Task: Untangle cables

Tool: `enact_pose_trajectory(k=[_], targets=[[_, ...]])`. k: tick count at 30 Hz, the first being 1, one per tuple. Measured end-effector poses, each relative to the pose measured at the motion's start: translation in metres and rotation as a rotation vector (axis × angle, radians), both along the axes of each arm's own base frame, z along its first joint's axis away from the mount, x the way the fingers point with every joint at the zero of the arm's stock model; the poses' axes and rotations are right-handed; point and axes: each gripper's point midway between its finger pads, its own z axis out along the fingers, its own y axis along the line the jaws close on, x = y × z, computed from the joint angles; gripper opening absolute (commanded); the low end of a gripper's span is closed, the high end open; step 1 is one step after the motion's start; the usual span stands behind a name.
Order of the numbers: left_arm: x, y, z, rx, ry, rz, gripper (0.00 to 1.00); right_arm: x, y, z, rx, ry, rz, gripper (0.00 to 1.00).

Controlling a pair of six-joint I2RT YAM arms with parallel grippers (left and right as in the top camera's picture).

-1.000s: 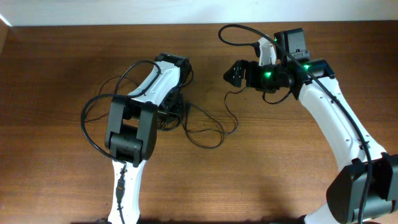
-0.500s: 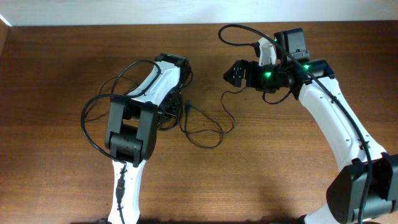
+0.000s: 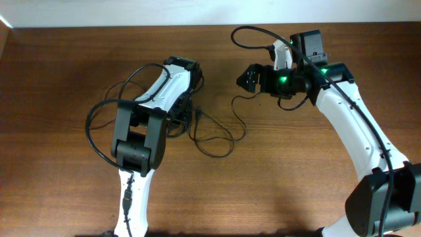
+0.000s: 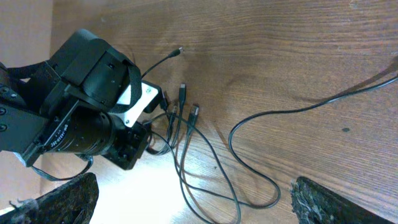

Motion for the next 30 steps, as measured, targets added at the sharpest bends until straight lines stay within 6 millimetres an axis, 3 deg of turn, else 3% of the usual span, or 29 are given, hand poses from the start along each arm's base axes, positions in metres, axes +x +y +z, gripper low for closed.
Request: enact_pose_trajectory(k=[7, 11, 19, 23, 26, 28, 30], targets=[[-0.001, 0.009, -0.012, 0.037, -0.010, -0.015, 0.13, -0.002, 0.000, -0.001, -0.002, 0.010, 0.000, 1.00], [-0.002, 0.015, -0.013, 0.037, -0.004, -0.004, 0.00, -0.002, 0.000, -0.001, -0.002, 0.010, 0.000, 1.00], [-0.003, 0.019, -0.013, 0.010, 0.009, 0.028, 0.00, -0.001, 0.000, -0.001, -0.001, 0.007, 0.000, 1.00], [0.001, 0.002, 0.009, -0.080, 0.045, 0.063, 0.00, -0.001, 0.000, -0.001, -0.001, 0.006, 0.000, 1.00], [0.028, -0.032, 0.048, -0.265, -0.035, 0.063, 0.00, -0.001, 0.000, -0.001, -0.001, 0.006, 0.000, 1.00], [0.051, -0.065, 0.089, -0.458, -0.123, 0.043, 0.00, -0.002, 0.002, 0.000, 0.011, 0.010, 0.008, 1.00], [0.060, -0.081, 0.111, -0.554, -0.174, 0.032, 0.00, -0.004, 0.004, 0.002, 0.027, 0.013, 0.019, 1.00]])
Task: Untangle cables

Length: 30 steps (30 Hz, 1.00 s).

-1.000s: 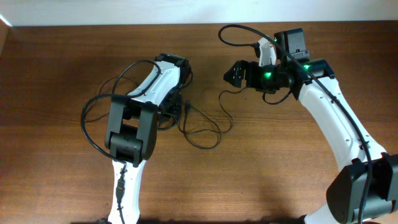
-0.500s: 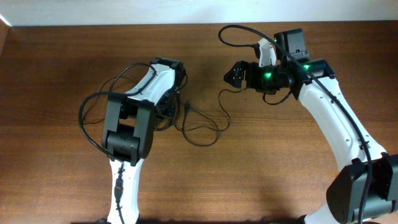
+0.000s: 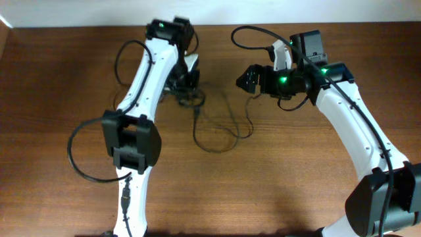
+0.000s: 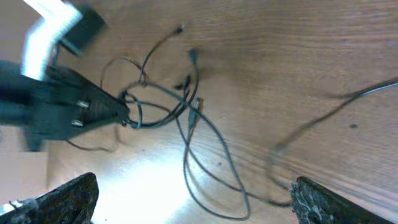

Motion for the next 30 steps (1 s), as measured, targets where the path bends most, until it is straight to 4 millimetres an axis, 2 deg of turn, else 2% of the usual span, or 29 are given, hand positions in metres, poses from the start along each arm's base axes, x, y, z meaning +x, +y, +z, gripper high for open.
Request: enact_pose_trajectory(k=[3, 7, 12, 16, 21, 25, 30], targets=[[0.016, -0.034, 0.047, -0.206, -0.115, -0.022, 0.00, -0.005, 0.008, 0.005, 0.050, 0.010, 0.033, 1.00], [0.018, -0.071, 0.092, -0.459, -0.168, -0.059, 0.00, -0.013, 0.019, 0.014, 0.128, 0.027, 0.085, 1.00], [0.007, -0.104, 0.126, -0.726, -0.133, -0.101, 0.00, -0.020, 0.027, 0.022, 0.191, 0.041, 0.128, 1.00], [0.002, -0.113, 0.137, -0.808, -0.101, -0.099, 0.00, -0.023, 0.030, 0.024, 0.208, 0.044, 0.142, 1.00], [-0.002, -0.119, 0.140, -0.827, -0.084, -0.102, 0.00, -0.018, 0.029, 0.022, 0.183, 0.028, 0.128, 1.00], [-0.002, -0.118, 0.130, -0.758, -0.097, -0.104, 0.00, -0.015, 0.027, 0.020, 0.167, 0.023, 0.106, 1.00], [0.003, -0.104, 0.113, -0.625, -0.121, -0.084, 0.00, -0.007, 0.017, 0.020, 0.166, 0.021, 0.063, 1.00]])
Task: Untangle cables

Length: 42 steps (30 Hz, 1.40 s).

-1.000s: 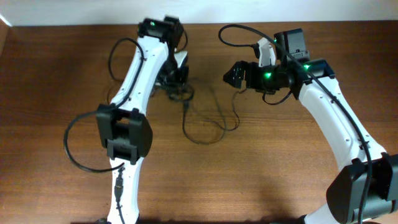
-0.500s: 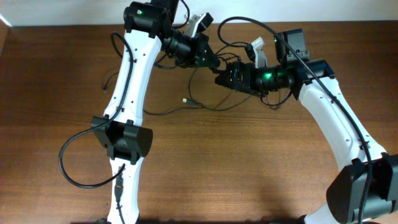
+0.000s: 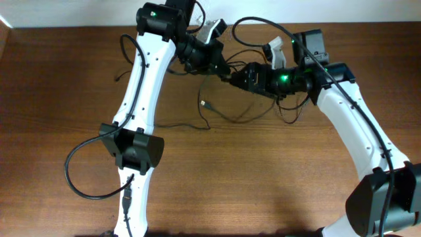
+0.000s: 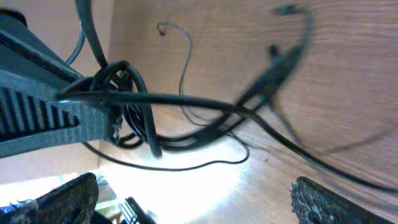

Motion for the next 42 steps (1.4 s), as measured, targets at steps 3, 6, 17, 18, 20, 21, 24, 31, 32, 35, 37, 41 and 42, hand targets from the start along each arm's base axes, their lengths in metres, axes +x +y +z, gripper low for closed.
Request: enact_pose_trajectory(k=[3, 6, 17, 18, 20, 21, 24, 31, 32, 35, 37, 41, 42], targets=[[0.004, 0.007, -0.006, 0.054, -0.001, 0.032, 0.00, 0.006, -0.011, -0.001, -0.005, 0.001, -0.032, 1.00], [0.004, 0.008, -0.007, 0.061, 0.009, 0.046, 0.00, 0.009, -0.016, -0.002, -0.017, -0.002, -0.049, 1.00], [-0.009, -0.005, 0.006, -0.046, 0.079, 0.021, 0.00, 0.015, -0.024, -0.010, -0.089, -0.012, -0.098, 1.00], [-0.009, -0.005, 0.006, -0.047, 0.083, 0.020, 0.00, 0.016, -0.025, -0.011, -0.095, -0.013, -0.103, 1.00], [-0.010, -0.006, 0.006, -0.050, 0.086, 0.018, 0.00, 0.016, -0.025, -0.011, -0.098, -0.012, -0.106, 1.00], [-0.010, -0.006, 0.006, -0.050, 0.085, 0.018, 0.00, 0.016, -0.025, -0.011, -0.099, -0.012, -0.106, 1.00], [-0.010, -0.006, 0.006, -0.050, 0.084, 0.018, 0.00, 0.014, -0.020, -0.012, -0.104, -0.014, -0.097, 1.00], [-0.011, -0.009, 0.007, -0.054, 0.085, 0.012, 0.00, 0.008, 0.000, -0.011, -0.105, -0.033, -0.053, 1.00], [-0.011, -0.009, 0.007, -0.054, 0.085, 0.012, 0.00, 0.008, 0.000, -0.011, -0.105, -0.033, -0.053, 1.00], [-0.011, -0.009, 0.007, -0.054, 0.084, 0.012, 0.00, 0.009, -0.002, -0.012, -0.113, -0.032, -0.059, 1.00], [-0.012, -0.009, 0.007, -0.053, 0.085, 0.011, 0.00, 0.008, -0.007, -0.017, -0.149, -0.017, -0.079, 1.00], [-0.013, -0.009, 0.006, -0.051, 0.090, 0.011, 0.00, 0.006, -0.030, -0.036, -0.283, 0.026, -0.154, 1.00], [-0.013, -0.009, 0.006, -0.052, 0.090, 0.010, 0.00, 0.006, -0.037, -0.041, -0.328, 0.038, -0.181, 1.00]])
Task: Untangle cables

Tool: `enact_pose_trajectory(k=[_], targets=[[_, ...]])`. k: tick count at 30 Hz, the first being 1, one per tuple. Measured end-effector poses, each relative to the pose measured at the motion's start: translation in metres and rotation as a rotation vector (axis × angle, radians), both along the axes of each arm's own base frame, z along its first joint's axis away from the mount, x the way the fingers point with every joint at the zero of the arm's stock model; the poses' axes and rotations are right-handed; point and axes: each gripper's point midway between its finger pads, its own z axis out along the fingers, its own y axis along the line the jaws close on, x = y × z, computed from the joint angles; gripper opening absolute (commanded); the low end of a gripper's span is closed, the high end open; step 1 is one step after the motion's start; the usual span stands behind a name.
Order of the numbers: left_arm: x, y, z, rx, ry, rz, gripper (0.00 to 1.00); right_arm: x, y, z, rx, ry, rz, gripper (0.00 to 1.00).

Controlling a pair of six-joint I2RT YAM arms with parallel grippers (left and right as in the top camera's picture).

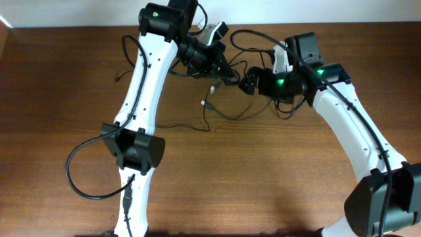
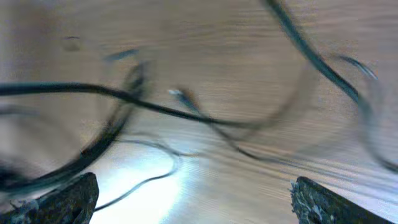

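Observation:
A tangle of thin black cables (image 1: 222, 110) hangs from my left gripper (image 1: 222, 68), which is shut on the bundle and holds it raised near the table's far middle. Loops and a plug (image 1: 205, 103) trail down onto the wood. My right gripper (image 1: 246, 83) is just right of the bundle. In the right wrist view, it (image 2: 193, 190) is open, fingers wide apart with nothing between them. There, blurred cable strands (image 2: 186, 109) cross above the table.
One strand (image 1: 177, 125) runs left along the brown wooden table (image 1: 59, 99). The left arm's own black lead (image 1: 77, 172) loops by its base. The right arm's lead (image 1: 245, 34) arcs near the far edge, by the white wall.
My right gripper has drawn back a little to the right, away from the left gripper and the bundle. The hanging loops have shifted slightly. The left arm has hardly moved.
At first my left gripper was down on the tangle lying left of centre. Then it was at the far edge with the bundle stretched out below it. Then it held the bundle raised next to my open right gripper, which now stands slightly farther off.

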Motion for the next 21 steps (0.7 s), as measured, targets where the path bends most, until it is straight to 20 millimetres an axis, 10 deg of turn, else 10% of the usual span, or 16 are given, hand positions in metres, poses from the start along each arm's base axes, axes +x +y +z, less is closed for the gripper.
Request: enact_pose_trajectory(k=[10, 21], targets=[[-0.005, 0.001, 0.000, 0.000, 0.025, -0.002, 0.00, 0.006, -0.029, -0.012, -0.138, 0.006, -0.127, 0.99], [-0.003, 0.007, -0.007, 0.053, 0.017, 0.010, 0.00, -0.017, 0.020, 0.006, 0.143, 0.094, 0.030, 0.98]])
